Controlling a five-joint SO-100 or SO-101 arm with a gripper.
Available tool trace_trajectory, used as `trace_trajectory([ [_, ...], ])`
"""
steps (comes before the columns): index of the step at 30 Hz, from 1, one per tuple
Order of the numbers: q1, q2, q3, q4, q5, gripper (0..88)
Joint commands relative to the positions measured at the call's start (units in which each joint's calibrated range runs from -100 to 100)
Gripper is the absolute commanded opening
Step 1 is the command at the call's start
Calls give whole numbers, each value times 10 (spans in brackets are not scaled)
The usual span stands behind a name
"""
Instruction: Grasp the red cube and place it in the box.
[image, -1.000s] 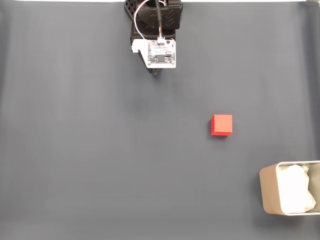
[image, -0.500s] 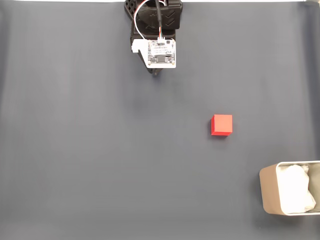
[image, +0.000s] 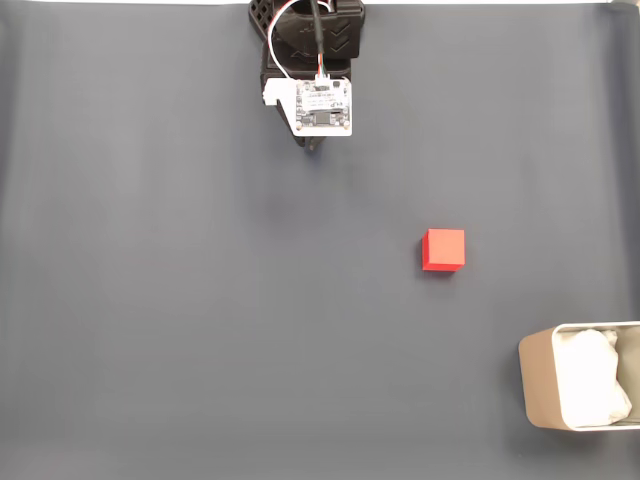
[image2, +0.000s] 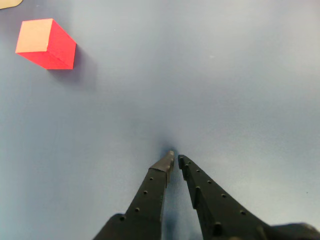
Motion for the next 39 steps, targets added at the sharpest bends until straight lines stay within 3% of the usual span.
trace_trajectory([
  [1, 2, 1, 5, 13, 2, 0],
  [19, 2, 1, 5, 6, 11, 0],
  [39, 14, 25, -21, -218, -6, 0],
])
